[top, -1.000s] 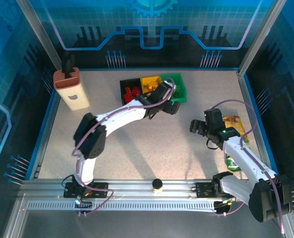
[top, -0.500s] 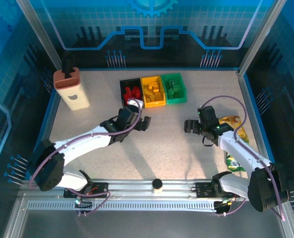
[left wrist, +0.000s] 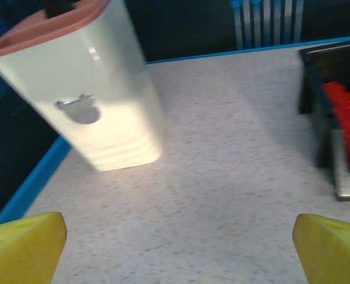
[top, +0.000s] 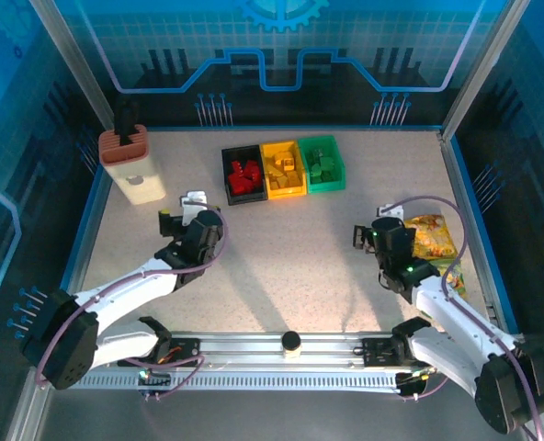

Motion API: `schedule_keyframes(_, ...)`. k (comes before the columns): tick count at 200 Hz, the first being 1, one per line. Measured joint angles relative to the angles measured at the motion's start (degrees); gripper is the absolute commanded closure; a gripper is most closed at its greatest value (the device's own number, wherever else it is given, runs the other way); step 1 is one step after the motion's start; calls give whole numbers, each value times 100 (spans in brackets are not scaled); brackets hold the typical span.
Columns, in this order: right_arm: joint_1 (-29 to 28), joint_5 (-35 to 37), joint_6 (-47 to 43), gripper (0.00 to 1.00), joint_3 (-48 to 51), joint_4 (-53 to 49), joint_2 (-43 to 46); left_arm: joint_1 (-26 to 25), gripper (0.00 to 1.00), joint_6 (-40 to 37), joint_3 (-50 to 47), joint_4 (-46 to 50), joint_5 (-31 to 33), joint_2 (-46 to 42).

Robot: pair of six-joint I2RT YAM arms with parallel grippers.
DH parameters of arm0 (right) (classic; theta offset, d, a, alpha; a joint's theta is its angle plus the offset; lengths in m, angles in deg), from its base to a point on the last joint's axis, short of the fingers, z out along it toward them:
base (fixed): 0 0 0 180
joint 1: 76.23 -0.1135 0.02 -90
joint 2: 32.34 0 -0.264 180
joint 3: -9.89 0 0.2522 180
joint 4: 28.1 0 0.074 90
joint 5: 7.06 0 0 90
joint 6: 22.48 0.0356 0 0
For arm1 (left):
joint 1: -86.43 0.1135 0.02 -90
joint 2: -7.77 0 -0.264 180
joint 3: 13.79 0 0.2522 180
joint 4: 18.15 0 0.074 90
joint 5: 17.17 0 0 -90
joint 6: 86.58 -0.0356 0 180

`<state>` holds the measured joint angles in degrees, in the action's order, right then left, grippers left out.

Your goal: Sort the legos into containers by color

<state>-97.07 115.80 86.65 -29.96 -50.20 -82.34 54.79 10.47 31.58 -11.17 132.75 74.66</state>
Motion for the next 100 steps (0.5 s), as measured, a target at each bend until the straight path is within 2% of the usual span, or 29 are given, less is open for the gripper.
schedule_keyframes(24,94,-55,-433,0,328,382,562,50,1,-164,-334,-463,289,-26)
schedule_keyframes(58,98,-48,-1222,0,1102,1222,1244,273,1,-155,-1117,-951,376,-260)
schedule_keyframes(83,151,-44,-1434,0,1635,1574,1235,396,1,37,-1338,-955,367,-354)
schedule_keyframes(100,262,-44,-1502,0,1711,1827,999,411,1,-26,-1530,-1493,315,-426)
